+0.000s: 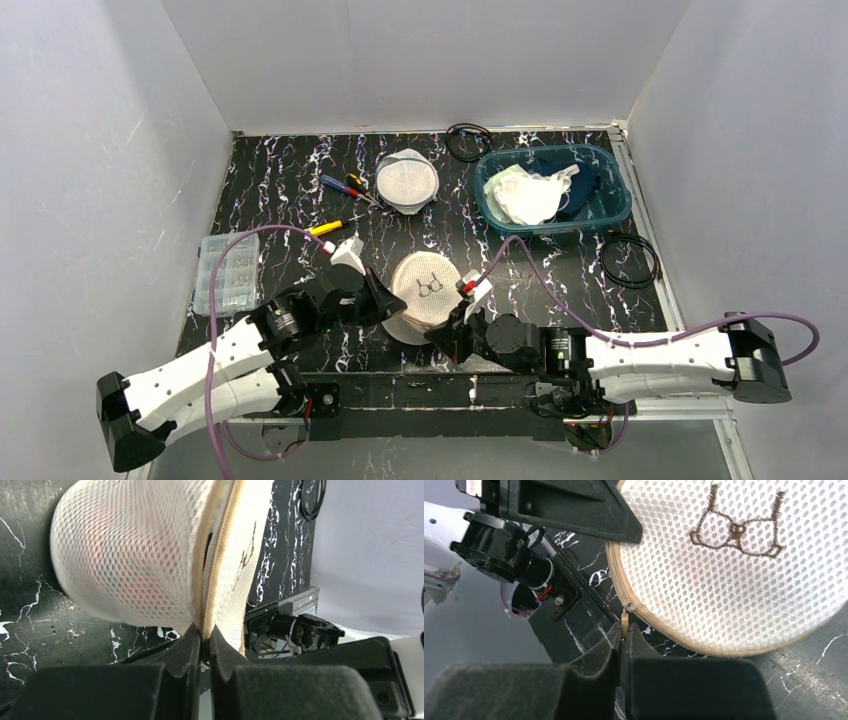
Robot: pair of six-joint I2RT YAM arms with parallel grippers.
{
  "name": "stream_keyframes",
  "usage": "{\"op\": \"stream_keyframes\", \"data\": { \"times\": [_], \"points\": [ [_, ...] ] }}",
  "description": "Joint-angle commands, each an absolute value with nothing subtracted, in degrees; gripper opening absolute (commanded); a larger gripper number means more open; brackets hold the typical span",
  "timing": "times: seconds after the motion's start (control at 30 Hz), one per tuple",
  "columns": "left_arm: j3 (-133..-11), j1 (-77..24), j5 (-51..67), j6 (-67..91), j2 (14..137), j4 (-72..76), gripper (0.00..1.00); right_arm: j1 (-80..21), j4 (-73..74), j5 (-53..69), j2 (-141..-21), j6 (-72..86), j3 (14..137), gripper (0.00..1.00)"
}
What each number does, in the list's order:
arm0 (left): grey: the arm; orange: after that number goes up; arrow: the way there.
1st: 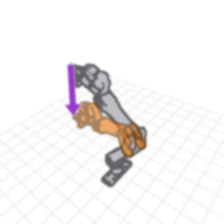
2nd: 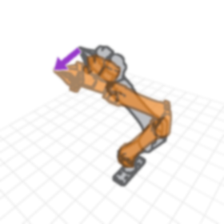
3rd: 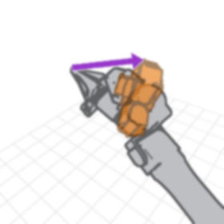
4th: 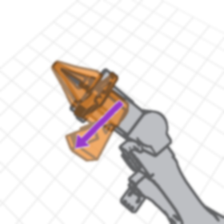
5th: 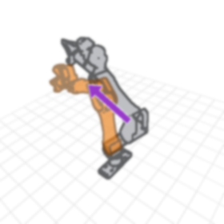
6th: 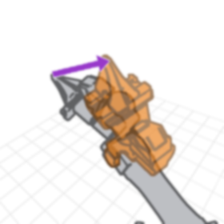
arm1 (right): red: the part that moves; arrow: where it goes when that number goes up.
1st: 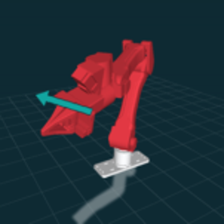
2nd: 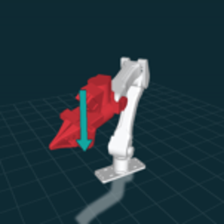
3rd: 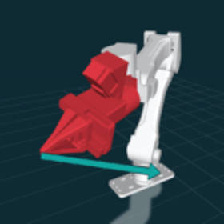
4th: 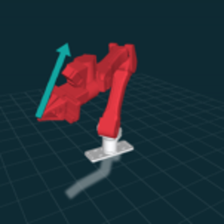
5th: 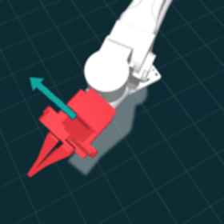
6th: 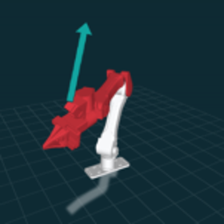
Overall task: Unzip the laundry bag and remove the bra
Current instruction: Unzip the laundry bag at the center of the board.
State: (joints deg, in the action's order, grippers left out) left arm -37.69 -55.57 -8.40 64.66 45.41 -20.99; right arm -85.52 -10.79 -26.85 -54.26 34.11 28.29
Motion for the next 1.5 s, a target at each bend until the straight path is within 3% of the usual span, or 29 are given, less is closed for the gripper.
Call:
{"op": "stream_keyframes", "data": {
  "times": [0.0, 0.27, 0.63, 0.67, 0.7, 0.83, 0.9, 1.13, 1.3, 1.47],
  "points": [
    [-42.17, -55.29, -13.89, 60.09, 43.5, -27.03, 0.0, -85.73, -6.3, -29.25, -50.18, 32.94, 31.45, 0.01],
    [-46.07, -53.11, -11.82, 54.65, 45.17, -29.59, 0.0, -85.76, 1.49, -33.01, -45.78, 32.12, 32.76, 0.01],
    [-41.38, -45.88, 3.49, 52.93, 54.62, -18.59, 0.0, -85.74, -0.87, -34.94, -45.71, 33.0, 27.33, 0.01],
    [-41.66, -45.73, 3.71, 52.7, 54.45, -18.99, 0.02, -85.7, -1.15, -34.57, -46.08, 33.02, 27.64, 0.01],
    [-41.92, -45.63, 4.02, 52.43, 54.1, -19.27, 0.09, -85.71, -1.34, -34.17, -46.44, 33.02, 27.94, 0.01],
    [-42.73, -45.62, 4.98, 53.03, 51.17, -23.0, 0.57, -85.76, -3.11, -32.4, -48.53, 33.43, 28.73, 0.01],
    [-42.84, -45.64, 5.37, 54.42, 48.99, -26.39, 0.66, -85.74, -4.88, -31.46, -49.05, 34.14, 28.51, 0.01],
    [-36.69, -53.07, 2.83, 64.84, 37.91, -28.02, 0.72, -85.78, -11.82, -27.95, -53.16, 34.96, 29.14, 0.01],
    [-36.68, -61.18, -3.06, 69.86, 41.92, -24.0, 0.72, -85.76, -17.25, -25.64, -58.45, 35.05, 30.32, 0.01],
    [-37.77, -62.67, -8.6, 72.44, 45.71, -22.81, 0.7, -85.77, -21.64, -23.24, -60.96, 36.44, 30.19, 0.01]
  ]
}}
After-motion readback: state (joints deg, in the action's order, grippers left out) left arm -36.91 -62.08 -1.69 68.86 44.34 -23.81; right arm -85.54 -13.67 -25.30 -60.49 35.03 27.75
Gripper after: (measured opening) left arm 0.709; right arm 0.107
